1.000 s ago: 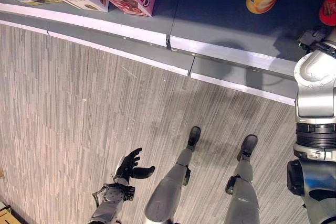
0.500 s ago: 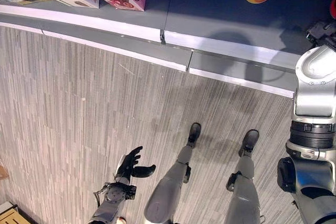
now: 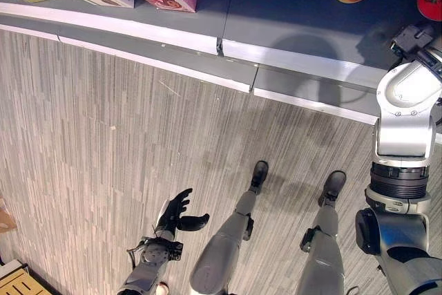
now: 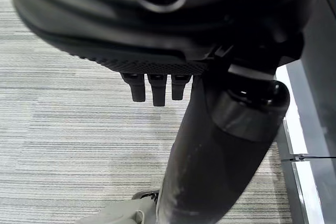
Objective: Put the goods on the table back onto the shelves and tidy them up.
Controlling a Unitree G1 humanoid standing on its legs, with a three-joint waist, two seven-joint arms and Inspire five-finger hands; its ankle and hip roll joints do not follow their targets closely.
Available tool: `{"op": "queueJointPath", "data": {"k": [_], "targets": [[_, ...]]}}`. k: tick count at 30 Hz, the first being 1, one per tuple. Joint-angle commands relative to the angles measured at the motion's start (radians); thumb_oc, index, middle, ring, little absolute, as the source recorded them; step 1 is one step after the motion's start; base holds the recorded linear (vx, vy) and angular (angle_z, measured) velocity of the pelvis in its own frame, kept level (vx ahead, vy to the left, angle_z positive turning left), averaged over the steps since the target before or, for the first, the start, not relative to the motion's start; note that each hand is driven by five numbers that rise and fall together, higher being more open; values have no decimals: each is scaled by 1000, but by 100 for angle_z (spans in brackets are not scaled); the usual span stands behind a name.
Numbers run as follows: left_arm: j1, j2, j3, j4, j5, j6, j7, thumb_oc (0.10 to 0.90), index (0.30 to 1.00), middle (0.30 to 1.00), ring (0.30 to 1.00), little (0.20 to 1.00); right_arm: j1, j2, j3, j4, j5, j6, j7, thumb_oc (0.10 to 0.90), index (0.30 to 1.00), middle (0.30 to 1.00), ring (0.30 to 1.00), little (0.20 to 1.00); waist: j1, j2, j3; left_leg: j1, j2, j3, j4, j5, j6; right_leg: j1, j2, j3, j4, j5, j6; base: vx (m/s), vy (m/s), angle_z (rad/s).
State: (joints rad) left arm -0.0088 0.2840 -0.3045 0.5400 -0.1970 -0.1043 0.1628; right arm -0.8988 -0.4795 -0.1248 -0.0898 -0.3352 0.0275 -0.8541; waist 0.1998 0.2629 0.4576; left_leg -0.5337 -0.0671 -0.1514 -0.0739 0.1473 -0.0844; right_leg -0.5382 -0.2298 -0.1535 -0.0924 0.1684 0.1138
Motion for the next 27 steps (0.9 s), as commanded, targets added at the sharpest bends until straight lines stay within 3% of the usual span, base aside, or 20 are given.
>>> {"op": "queueJointPath", "data": {"k": [1, 26, 27], "targets": [[111, 79, -29, -57, -26, -8, 38, 800, 900, 900, 900, 900, -94, -151, 34, -147, -91, -74, -39, 400, 300, 300, 300, 300, -16, 52, 2, -54, -9, -35, -13, -14, 17, -80, -34, 70, 151, -69, 51, 0, 0, 0], [108, 76, -29, -82, -20, -12, 64, 800, 900, 900, 900, 900, -57, -116, 59, -146, -72, -85, -36, 400, 300, 300, 300, 300, -32, 35, 10, -77, -17, -18, -13, -10, 20, -105, -37, 89, 117, -29, 60, -3, 6, -2], [35, 63, -5, 33, -27, 25, 73, 800, 900, 900, 900, 900, -55, -94, 74, -146, -75, -88, -36, 400, 300, 300, 300, 300, -46, 22, 8, -70, -12, -16, -13, -18, 18, -102, -33, 91, 121, -38, 61, 26, 18, 22]]}}
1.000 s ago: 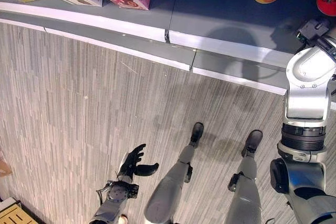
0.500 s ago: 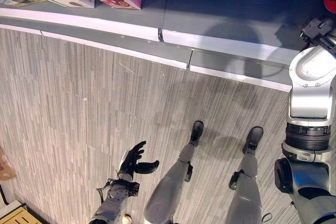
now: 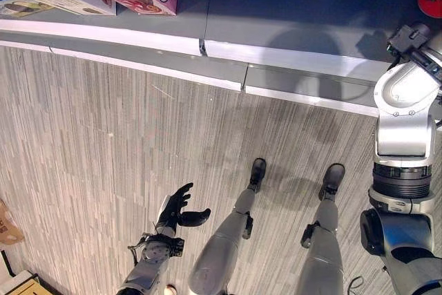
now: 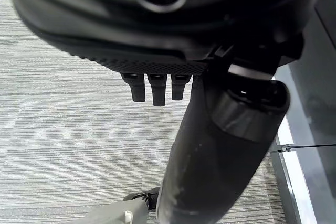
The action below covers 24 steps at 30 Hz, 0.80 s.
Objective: Put the goods on the table back onto the shelves and tidy them up.
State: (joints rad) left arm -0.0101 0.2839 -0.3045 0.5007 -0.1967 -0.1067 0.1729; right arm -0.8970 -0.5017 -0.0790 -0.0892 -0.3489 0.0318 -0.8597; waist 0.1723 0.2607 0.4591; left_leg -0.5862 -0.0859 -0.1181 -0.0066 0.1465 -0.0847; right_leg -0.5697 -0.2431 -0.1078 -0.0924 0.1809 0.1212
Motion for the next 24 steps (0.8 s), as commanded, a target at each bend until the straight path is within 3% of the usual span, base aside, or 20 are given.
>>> {"op": "queueJointPath", "data": {"k": [1, 5, 6, 7, 8, 9, 24], "targets": [[-10, 48, 1, 129, -33, 26, 69, 800, 900, 900, 900, 900, -63, -52, 35, -138, -38, -99, -24, 400, 300, 300, 300, 300, -25, 20, 10, -15, 8, -46, -81, -19, 19, -72, -21, 49, 124, -50, 53, 13, 25, 28], [15, 26, -14, 124, -53, 16, 67, 800, 900, 900, 900, 900, -60, -52, 37, -125, -18, -90, -38, 400, 300, 300, 300, 300, -23, 23, 11, -17, 9, -48, -81, -20, 18, -71, -22, 50, 123, -49, 52, -2, 6, 6], [20, 27, -13, 123, -58, 16, 64, 800, 900, 900, 900, 900, -59, -60, 34, -125, -23, -87, -39, 431, 347, 347, 347, 347, -23, 24, 11, -22, 8, -49, -81, -13, 18, -73, -23, 48, 121, -42, 52, -14, -6, -11], [24, 29, -14, 122, -60, 15, 62, 800, 900, 900, 900, 900, -58, -64, 29, -124, -26, -84, -42, 624, 636, 636, 636, 636, -21, 25, 12, -20, 7, -51, -81, -13, 19, -71, -23, 48, 122, -44, 52, 2, -2, -10], [30, 32, -15, 119, -61, 14, 59, 800, 900, 900, 900, 900, -58, -69, 26, -123, -29, -80, -45, 687, 731, 731, 731, 731, -18, 26, 12, -15, 7, -52, -81, -20, 19, -67, -22, 49, 123, -51, 52, 0, 0, -8], [32, 32, -14, 119, -64, 13, 58, 800, 900, 900, 900, 900, -59, -73, 22, -123, -33, -77, -48, 800, 900, 900, 900, 900, -17, 28, 11, -20, 6, -53, -81, -13, 19, -72, -22, 50, 121, -43, 52, 1, 0, -3], [14, 33, -17, 139, -53, 14, 55, 800, 900, 900, 900, 900, -70, -102, 18, -90, -43, -53, -53, 800, 900, 900, 900, 900, -13, 26, 4, -21, 3, -50, -81, -13, 17, -72, -26, 51, 114, -39, 56, -1, 0, -1]]}}
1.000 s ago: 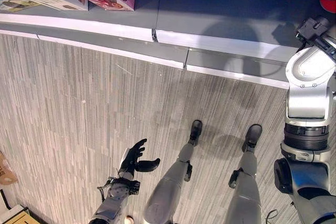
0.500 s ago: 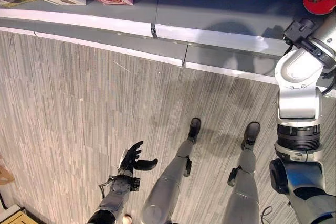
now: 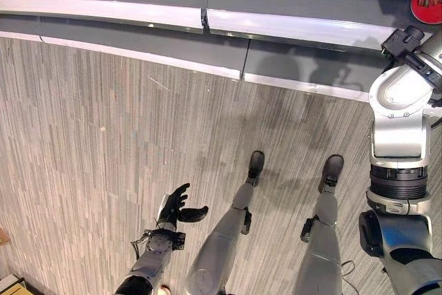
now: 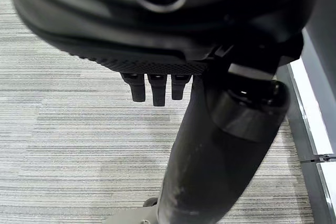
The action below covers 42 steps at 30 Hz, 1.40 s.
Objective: Put the goods on the table back onto the shelves and tidy them up.
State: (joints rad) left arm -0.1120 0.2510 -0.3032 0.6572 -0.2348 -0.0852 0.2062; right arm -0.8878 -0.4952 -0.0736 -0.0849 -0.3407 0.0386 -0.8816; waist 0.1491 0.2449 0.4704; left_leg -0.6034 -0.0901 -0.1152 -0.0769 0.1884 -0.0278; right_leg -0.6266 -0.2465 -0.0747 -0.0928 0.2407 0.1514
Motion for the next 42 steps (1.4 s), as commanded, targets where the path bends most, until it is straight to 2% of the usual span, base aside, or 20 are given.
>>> {"op": "queueJointPath", "data": {"k": [1, 15, 30, 42], "targets": [[115, 66, -20, -15, -14, -8, 21, 800, 900, 900, 900, 900, -83, -112, 16, -85, -47, -60, -30, 800, 900, 900, 900, 900, 10, 41, -7, -6, 8, -51, -10, -55, -40, -16, -23, 17, 115, -98, 26, 0, 0, 0], [80, 65, -17, 24, -10, -5, 19, 800, 900, 900, 900, 900, -126, -147, 26, 10, -18, -49, -38, 800, 900, 900, 900, 900, 20, 39, -16, -7, 7, -59, -10, -56, -42, -16, -21, 14, 117, -104, 24, 0, 0, 0], [61, 62, -9, 48, -10, 1, 24, 800, 900, 900, 900, 900, -118, -127, 31, 3, -9, -52, -34, 800, 900, 900, 900, 900, 14, 32, -17, -8, 10, -57, -10, -57, -43, -19, -18, 17, 121, -106, 23, 0, 0, 0], [43, 61, 4, 71, -7, 12, 27, 800, 900, 900, 900, 900, -97, -106, 23, -70, -14, -62, -17, 800, 900, 900, 900, 900, 5, 13, -24, 3, 16, -49, -10, -59, -41, -10, -15, 19, 120, -104, 23, 0, 0, 0]]}}
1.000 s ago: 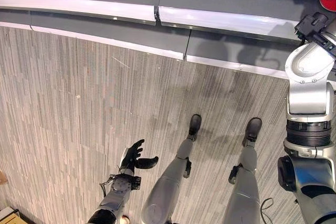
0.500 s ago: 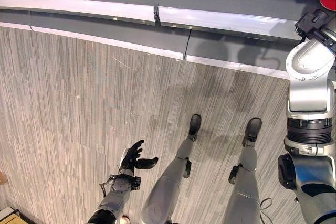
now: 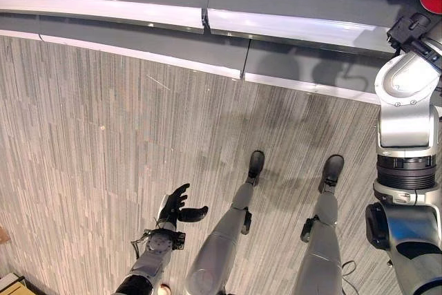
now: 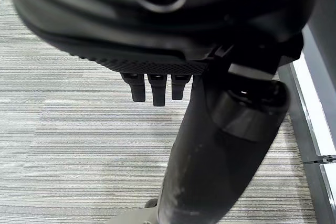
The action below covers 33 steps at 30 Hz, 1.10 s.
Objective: Put the goods on the table back onto the shelves and tidy them up.
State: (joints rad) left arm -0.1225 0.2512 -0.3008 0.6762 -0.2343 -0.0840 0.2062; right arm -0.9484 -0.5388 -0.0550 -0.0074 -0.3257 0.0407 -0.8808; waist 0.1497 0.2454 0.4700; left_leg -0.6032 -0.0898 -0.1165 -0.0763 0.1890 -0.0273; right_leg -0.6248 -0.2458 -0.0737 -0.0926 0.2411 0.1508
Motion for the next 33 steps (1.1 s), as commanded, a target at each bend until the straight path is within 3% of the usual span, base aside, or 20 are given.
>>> {"op": "queueJointPath", "data": {"k": [1, 17, 33], "targets": [[51, 60, 2, 54, -8, 12, 25, 800, 900, 900, 900, 900, -34, -60, 5, -157, -30, -67, -16, 800, 900, 900, 900, 900, 4, 9, -26, 5, 16, -47, -11, -60, -42, -11, -15, 17, 119, -104, 24, 0, 0, 0], [30, 65, 17, 86, -11, 24, 30, 800, 900, 900, 900, 900, -13, -38, 3, -228, -26, -82, 23, 800, 900, 900, 900, 900, -14, -34, -53, 47, 32, -39, -11, -70, -41, 44, -7, 10, 101, -104, 22, 0, 0, 0], [30, 62, 47, 150, -3, 39, 11, 800, 900, 900, 900, 900, 116, -4, -10, -260, 35, -132, 97, 800, 900, 900, 900, 900, -39, -106, -120, 142, 60, -36, -11, -87, -49, 161, 10, -11, 66, -102, 18, 0, -2, -1]]}}
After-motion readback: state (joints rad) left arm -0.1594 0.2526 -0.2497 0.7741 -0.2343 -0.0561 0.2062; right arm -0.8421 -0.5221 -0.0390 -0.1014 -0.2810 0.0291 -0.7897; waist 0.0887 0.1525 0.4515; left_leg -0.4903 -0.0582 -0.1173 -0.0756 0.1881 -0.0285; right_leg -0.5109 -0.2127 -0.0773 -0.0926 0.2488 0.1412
